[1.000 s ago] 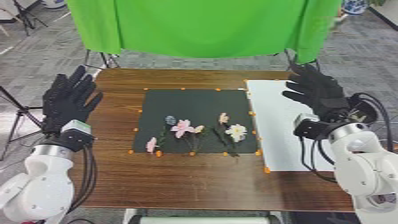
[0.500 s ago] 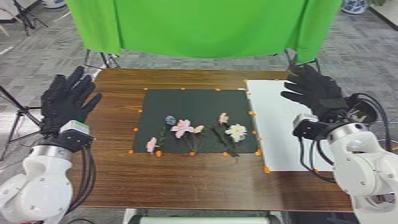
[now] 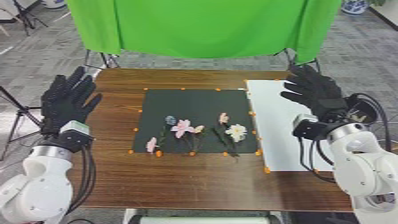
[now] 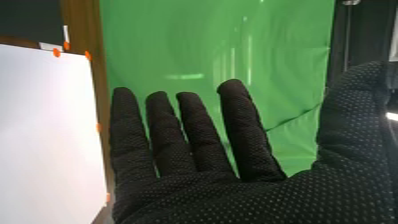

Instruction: Arrange flowers

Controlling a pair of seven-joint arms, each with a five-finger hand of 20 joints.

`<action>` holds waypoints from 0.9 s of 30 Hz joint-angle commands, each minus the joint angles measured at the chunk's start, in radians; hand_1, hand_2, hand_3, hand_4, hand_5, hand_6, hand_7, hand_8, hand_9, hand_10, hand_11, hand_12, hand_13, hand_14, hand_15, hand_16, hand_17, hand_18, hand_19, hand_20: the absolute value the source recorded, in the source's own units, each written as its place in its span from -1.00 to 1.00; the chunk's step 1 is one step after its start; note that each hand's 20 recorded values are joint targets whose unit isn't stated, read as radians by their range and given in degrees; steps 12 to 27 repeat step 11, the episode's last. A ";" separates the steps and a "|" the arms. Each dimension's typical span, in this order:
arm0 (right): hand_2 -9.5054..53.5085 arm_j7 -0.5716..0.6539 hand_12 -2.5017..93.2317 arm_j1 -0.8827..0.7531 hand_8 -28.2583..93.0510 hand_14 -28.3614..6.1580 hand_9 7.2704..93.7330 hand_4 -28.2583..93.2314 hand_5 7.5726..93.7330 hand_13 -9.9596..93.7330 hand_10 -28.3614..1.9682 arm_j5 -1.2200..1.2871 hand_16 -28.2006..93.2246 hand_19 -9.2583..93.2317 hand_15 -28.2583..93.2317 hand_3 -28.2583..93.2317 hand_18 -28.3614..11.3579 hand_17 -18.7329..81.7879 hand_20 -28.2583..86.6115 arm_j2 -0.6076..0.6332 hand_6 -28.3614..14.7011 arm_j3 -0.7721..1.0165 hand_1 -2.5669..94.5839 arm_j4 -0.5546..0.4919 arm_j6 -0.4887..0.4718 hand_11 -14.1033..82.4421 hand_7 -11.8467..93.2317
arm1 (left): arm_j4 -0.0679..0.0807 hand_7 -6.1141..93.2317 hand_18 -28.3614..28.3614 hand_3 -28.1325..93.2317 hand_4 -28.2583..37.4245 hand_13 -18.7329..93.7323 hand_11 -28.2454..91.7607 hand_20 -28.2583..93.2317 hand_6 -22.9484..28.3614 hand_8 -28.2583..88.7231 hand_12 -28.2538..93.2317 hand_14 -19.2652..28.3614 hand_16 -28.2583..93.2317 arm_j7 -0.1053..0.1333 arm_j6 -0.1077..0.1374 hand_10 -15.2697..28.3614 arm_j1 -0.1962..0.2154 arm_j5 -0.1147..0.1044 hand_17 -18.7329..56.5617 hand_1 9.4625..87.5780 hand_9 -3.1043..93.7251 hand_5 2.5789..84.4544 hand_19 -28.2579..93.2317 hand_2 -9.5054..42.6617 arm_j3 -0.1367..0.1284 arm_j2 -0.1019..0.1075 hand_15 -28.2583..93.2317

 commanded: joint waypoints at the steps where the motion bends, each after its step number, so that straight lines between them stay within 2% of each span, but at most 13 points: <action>1: -0.39 0.004 -0.73 -0.001 -0.70 -0.11 -0.32 -0.97 -0.23 -0.25 -0.01 -0.013 -0.32 -0.40 -0.41 0.74 -0.37 -0.28 -0.19 0.006 0.08 0.001 -0.79 -0.008 -0.010 -0.64 -0.60 | -0.008 -0.80 0.38 0.57 -1.00 -0.46 -0.39 -0.46 0.17 -0.64 -0.42 0.18 -0.68 -0.006 -0.002 0.31 0.003 -0.002 -0.72 -0.65 -0.44 -0.24 -0.06 -0.13 0.000 -0.007 -0.33; 5: -0.39 0.008 -0.73 -0.010 -0.70 -0.11 -0.32 -0.97 -0.22 -0.25 0.00 -0.005 -0.32 -0.39 -0.41 0.74 -0.38 -0.29 -0.19 0.005 0.08 0.012 -0.79 -0.015 -0.005 -0.64 -0.60 | -0.010 -0.80 0.38 0.57 -1.00 -0.46 -0.39 -0.45 0.17 -0.64 -0.42 0.18 -0.68 -0.007 -0.005 0.31 0.002 -0.001 -0.72 -0.65 -0.43 -0.24 -0.05 -0.13 0.002 -0.005 -0.33; 10: -0.39 0.003 -0.73 -0.010 -0.70 -0.11 -0.32 -0.97 -0.22 -0.25 0.00 -0.012 -0.32 -0.39 -0.41 0.74 -0.38 -0.29 -0.19 0.006 0.09 0.013 -0.79 -0.019 -0.006 -0.64 -0.59 | -0.016 -0.80 0.39 0.58 -1.00 -0.46 -0.39 -0.46 0.17 -0.64 -0.42 0.19 -0.67 -0.003 0.003 0.31 0.019 -0.002 -0.72 -0.65 -0.43 -0.24 -0.05 -0.13 -0.016 -0.004 -0.33; 27: -0.39 0.003 -0.73 -0.014 -0.70 -0.11 -0.32 -0.97 -0.22 -0.25 0.00 -0.010 -0.32 -0.39 -0.41 0.74 -0.39 -0.29 -0.19 0.005 0.09 0.015 -0.79 -0.021 -0.004 -0.64 -0.59 | -0.016 -0.80 0.39 0.58 -1.00 -0.46 -0.39 -0.46 0.17 -0.64 -0.42 0.19 -0.67 -0.004 0.003 0.31 0.017 -0.002 -0.72 -0.65 -0.43 -0.24 -0.05 -0.13 -0.016 -0.007 -0.33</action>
